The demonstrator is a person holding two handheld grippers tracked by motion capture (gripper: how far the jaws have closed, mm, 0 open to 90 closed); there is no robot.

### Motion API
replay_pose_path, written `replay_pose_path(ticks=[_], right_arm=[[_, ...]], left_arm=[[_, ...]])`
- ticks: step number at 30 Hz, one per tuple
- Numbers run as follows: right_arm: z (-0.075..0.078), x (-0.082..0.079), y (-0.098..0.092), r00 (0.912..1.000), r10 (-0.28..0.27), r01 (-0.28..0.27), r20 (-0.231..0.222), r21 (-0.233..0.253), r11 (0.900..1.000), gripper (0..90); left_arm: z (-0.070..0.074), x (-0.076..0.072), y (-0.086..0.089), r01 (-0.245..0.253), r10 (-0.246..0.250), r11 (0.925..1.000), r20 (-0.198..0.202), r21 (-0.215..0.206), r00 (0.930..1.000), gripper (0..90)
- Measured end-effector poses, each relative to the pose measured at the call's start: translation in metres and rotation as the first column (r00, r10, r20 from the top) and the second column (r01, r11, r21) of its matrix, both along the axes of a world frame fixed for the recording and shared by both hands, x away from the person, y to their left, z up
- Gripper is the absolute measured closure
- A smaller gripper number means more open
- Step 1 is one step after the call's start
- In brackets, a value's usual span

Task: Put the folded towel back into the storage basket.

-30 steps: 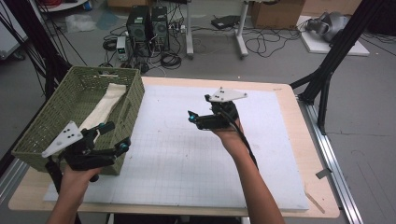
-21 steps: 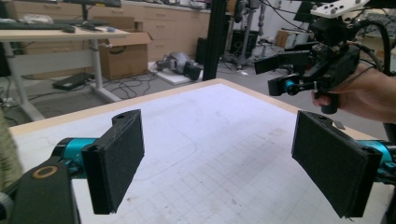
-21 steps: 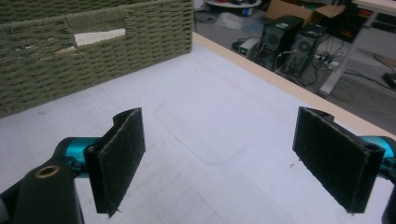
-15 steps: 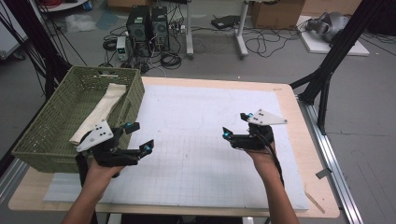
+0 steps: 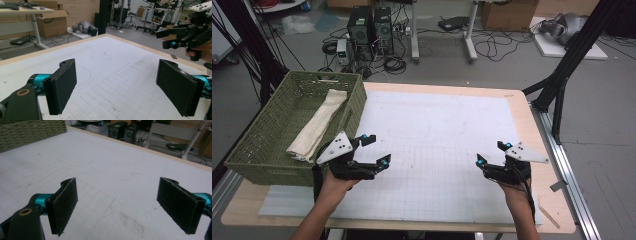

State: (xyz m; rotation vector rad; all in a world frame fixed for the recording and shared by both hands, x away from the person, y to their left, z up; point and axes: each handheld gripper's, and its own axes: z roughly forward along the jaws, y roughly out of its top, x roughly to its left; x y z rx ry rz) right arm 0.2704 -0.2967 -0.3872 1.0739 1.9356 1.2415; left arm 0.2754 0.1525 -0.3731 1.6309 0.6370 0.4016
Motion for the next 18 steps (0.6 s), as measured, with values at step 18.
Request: replay_pose_path(ticks=[18], right_arm=[[-0.028,-0.007,-0.016,0.9958,-0.092,0.092,0.001,-0.041,0.995,15.7]], left_arm=[[-0.041,0.004,-0.020,0.022,-0.020,0.9987,-0.031,0.047,0.9993,17.2]])
